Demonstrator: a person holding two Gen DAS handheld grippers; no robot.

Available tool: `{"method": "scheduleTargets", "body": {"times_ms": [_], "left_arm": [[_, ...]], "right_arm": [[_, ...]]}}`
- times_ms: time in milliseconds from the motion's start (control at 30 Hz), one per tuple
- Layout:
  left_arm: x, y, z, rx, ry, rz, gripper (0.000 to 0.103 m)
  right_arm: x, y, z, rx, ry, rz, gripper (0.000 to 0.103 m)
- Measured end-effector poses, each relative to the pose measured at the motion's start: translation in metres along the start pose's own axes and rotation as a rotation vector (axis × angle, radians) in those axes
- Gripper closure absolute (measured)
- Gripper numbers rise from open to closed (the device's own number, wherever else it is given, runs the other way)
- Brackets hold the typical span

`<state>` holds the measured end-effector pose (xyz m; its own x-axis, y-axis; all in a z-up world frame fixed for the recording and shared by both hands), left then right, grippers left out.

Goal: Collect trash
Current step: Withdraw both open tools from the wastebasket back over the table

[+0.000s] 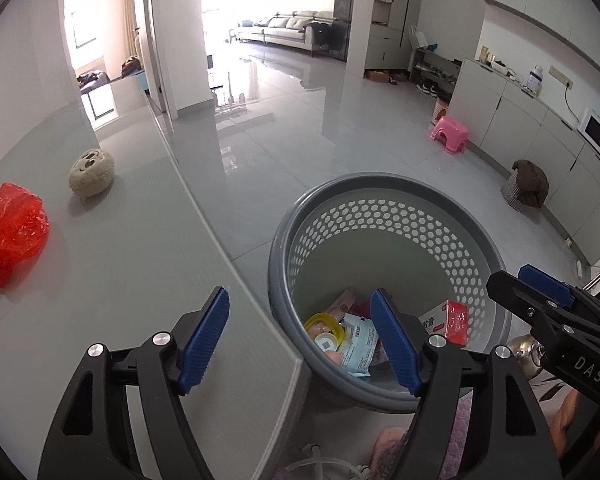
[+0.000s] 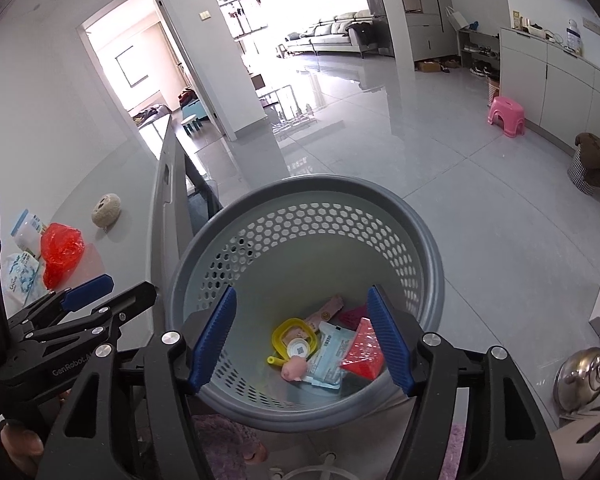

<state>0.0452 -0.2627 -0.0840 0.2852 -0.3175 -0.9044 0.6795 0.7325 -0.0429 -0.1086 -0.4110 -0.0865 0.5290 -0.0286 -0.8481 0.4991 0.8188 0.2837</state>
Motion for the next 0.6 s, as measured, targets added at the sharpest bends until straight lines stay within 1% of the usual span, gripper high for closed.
{"method": "scheduleTargets", "body": {"times_ms": [100, 233, 600], "left_arm": [[-0.008, 0.014, -0.006, -0.032, -0.016, 0.011, 0.030], [-0.020, 0.039, -0.015, -0.086, -0.039, 0.032, 0.027], [-0.052, 0.107, -0.050, -0.228, -0.088, 0.110, 0.027]], "right_arm": [[-0.002, 0.015, 0.001, -0.031, -0.003, 0.008, 0.037], [-0.003, 0.034, 0.001, -0.078, -0.010, 0.025, 0.034], [0.007, 0.101, -0.001, -0.224, 0.006, 0.080, 0.034]]}}
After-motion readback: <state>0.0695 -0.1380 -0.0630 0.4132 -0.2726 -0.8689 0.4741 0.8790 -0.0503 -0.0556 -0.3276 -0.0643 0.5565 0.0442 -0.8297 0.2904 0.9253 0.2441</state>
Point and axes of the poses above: each gripper's, at about its wrist camera, not at the fingertips, and x roughly the way its jaws point, y to its left, z to its top, the point moved 3 cm from there along x, roughly the way its jaws point, and after that the axes turned 14 degrees about y, right-handed, at the moved point
